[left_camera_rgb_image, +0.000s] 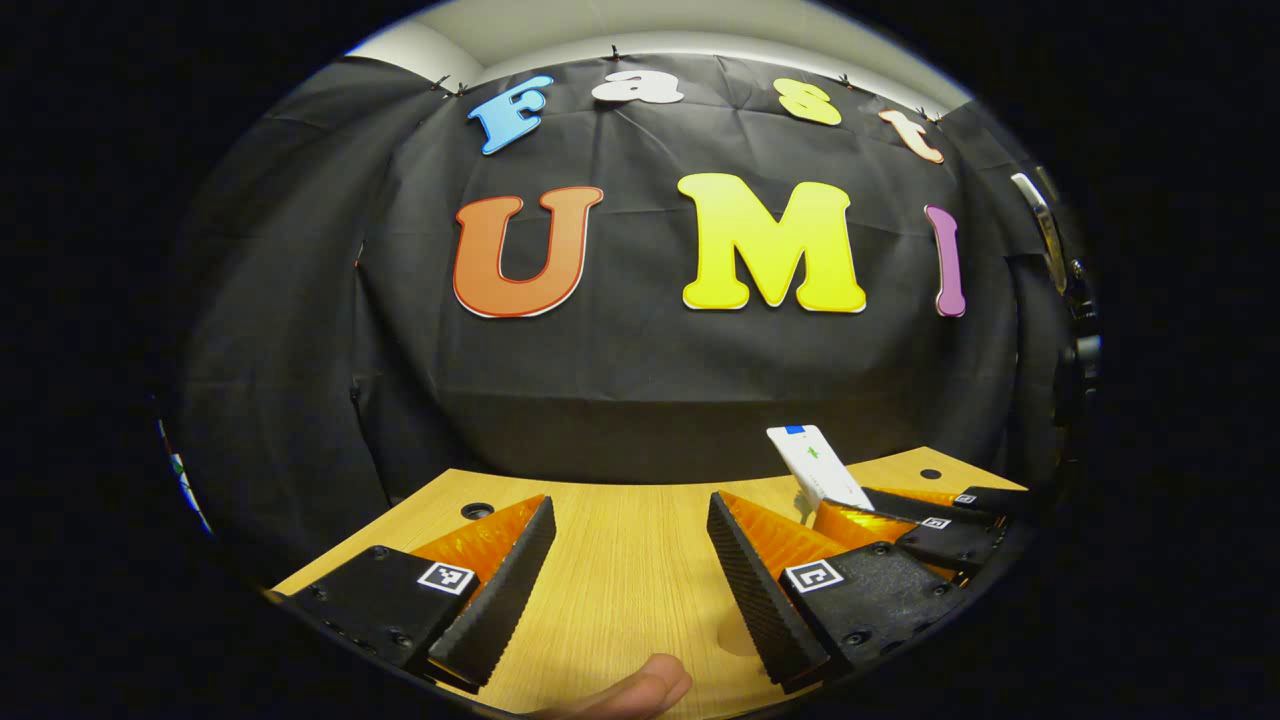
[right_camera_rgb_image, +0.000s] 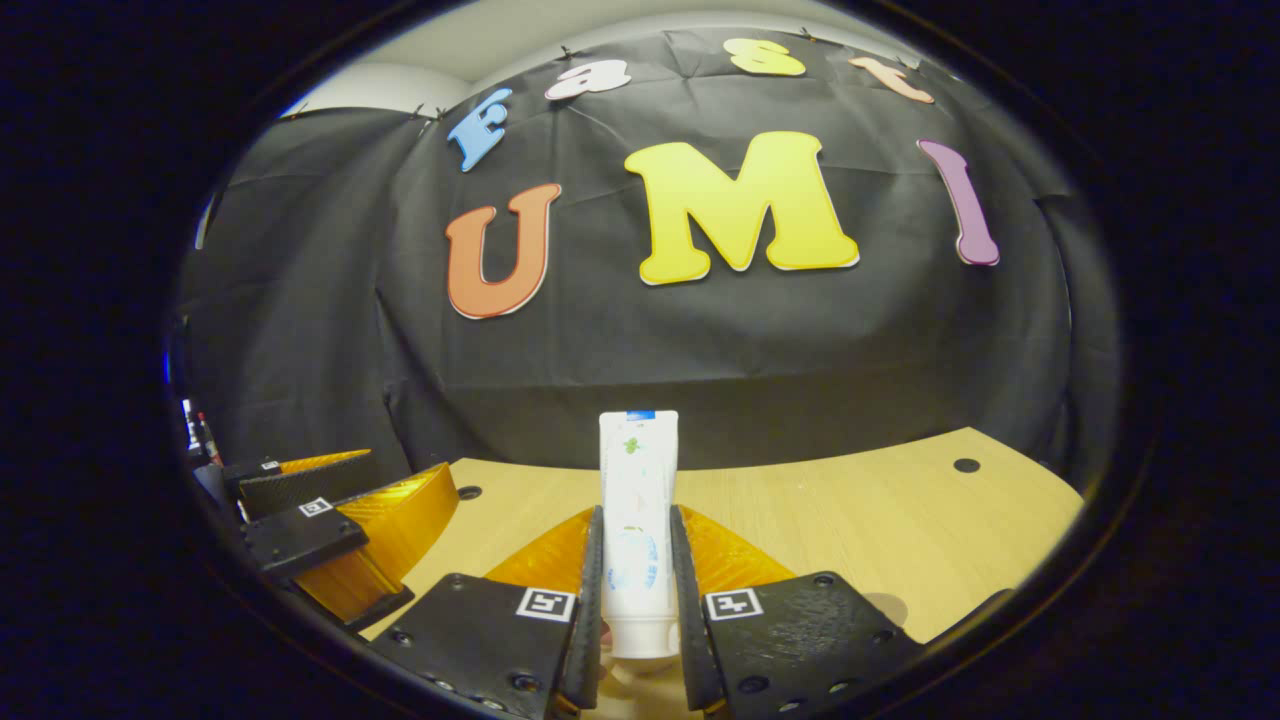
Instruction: Put the toothbrush and toothpaste on the desktop into the cup, then pick up the cup and place it on the coaster on the desktop.
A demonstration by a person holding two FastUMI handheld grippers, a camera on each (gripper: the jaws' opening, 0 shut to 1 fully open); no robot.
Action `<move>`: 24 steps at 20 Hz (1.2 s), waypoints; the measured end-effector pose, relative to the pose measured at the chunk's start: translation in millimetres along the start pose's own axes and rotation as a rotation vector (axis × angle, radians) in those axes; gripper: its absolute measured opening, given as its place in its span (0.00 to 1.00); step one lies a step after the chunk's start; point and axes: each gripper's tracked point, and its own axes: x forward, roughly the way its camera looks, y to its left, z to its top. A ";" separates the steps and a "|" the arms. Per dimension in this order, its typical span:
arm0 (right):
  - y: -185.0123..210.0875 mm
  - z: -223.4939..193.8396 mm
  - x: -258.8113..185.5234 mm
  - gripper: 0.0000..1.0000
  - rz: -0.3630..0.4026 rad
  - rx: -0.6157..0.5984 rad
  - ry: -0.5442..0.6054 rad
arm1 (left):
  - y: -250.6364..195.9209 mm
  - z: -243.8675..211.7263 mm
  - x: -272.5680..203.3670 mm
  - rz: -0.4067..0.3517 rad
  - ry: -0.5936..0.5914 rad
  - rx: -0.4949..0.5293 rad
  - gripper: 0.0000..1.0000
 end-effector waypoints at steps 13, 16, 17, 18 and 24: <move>4.2 16.6 -17.7 0.35 0.017 -0.032 -0.056 | 6.1 -4.8 1.9 0.022 0.016 0.014 0.96; 1.9 18.8 -26.5 0.46 0.024 -0.025 -0.048 | 3.2 -7.8 2.4 0.019 0.027 0.008 0.97; -1.0 21.3 -31.3 0.50 0.020 -0.026 -0.053 | 3.6 -9.3 2.8 0.019 0.031 0.006 0.97; -5.7 23.8 -36.5 0.55 0.012 -0.028 -0.063 | 2.2 -10.7 2.9 0.020 0.036 0.002 0.97; -42.9 28.1 -87.6 0.78 -0.023 -0.062 -0.101 | -18.9 -15.7 -7.8 0.028 0.058 -0.054 0.97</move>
